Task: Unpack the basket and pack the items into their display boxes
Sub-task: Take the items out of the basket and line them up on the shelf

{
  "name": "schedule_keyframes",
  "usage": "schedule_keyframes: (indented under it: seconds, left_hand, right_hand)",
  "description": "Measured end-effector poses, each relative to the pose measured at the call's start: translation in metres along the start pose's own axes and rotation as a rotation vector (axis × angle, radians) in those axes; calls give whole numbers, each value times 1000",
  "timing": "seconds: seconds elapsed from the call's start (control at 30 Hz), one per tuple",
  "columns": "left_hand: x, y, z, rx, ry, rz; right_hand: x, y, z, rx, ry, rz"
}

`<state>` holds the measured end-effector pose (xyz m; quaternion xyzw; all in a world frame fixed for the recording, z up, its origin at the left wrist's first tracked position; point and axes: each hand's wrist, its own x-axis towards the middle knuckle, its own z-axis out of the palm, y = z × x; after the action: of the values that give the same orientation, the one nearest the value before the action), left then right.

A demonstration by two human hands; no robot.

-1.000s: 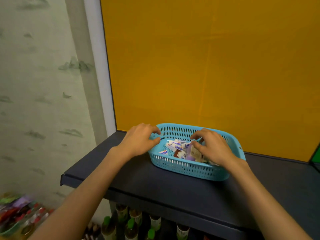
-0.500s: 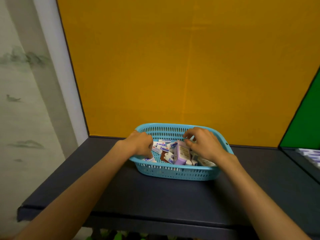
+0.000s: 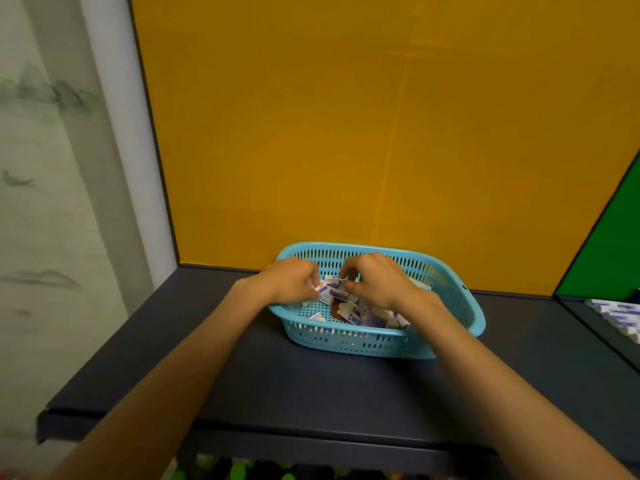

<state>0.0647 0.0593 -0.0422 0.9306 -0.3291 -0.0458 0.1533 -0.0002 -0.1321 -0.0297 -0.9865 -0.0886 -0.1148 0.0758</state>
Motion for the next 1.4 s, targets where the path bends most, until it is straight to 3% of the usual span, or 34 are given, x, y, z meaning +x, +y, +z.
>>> schedule_keyframes:
  seconds: [0.2,0.37,0.77,1.13,1.4]
  left_hand:
    - [-31,-19,-18,-367,318,-8]
    - [-70,-34,-28,-542,353,-40]
    - [-106,-48,-23,-609,418,-83]
    - [-92,-2,-28,-687,476,111]
    - [-68,93,-6,-693,357,267]
  right_hand:
    - [31,-15,20,-74,-133,-36]
    - [44,-14,38,-76,-287,-9]
    - [43,-20,46,-31,-268,-103]
    - [-21,-5,-24,330,-36,20]
    - [-126,41,-71,372,201,149]
